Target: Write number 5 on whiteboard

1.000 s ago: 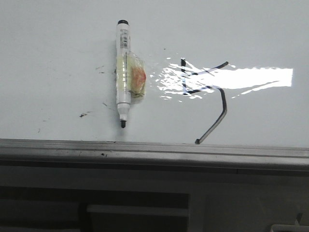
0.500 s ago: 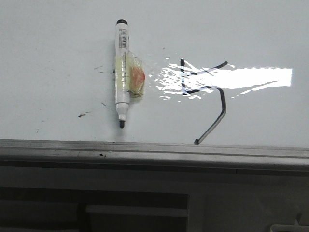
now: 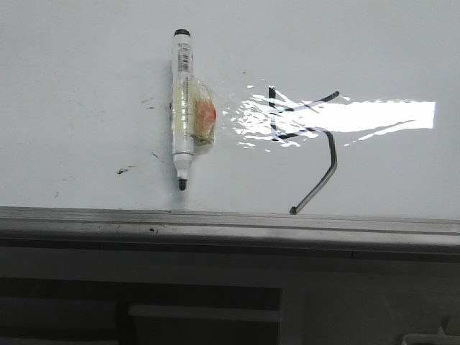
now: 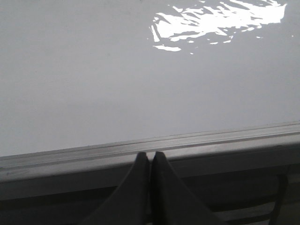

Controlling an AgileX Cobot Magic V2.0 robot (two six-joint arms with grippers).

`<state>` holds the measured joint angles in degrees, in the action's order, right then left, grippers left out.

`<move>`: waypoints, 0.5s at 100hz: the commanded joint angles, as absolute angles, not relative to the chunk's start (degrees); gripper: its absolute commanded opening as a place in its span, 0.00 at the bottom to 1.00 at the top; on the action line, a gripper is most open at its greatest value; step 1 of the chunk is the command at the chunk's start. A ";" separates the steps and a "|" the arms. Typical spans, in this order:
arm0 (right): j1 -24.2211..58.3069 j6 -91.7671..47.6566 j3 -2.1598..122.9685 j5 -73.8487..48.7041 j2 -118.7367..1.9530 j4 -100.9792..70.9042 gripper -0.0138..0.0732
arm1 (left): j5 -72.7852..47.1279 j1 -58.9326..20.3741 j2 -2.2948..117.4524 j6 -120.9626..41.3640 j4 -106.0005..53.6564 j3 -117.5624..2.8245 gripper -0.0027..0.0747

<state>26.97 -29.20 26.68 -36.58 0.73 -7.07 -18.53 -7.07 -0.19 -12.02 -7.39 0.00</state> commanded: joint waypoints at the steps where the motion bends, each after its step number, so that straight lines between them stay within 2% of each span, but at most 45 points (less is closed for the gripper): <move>1: 26.66 -29.14 27.89 -32.36 0.14 -6.78 0.09 | -13.92 -6.91 -1.67 -11.26 -7.60 1.40 0.01; 27: 25.60 -29.14 24.07 -31.28 0.14 -6.20 0.09 | -13.92 -6.91 -1.67 -11.26 -7.60 1.40 0.01; 50: 13.26 -13.03 10.22 -8.54 0.14 -0.85 0.09 | -13.92 -6.91 -1.67 -11.26 -7.60 1.40 0.01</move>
<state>17.78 -19.39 13.28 -20.93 0.73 -4.67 -18.53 -7.07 -0.19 -12.02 -7.39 0.00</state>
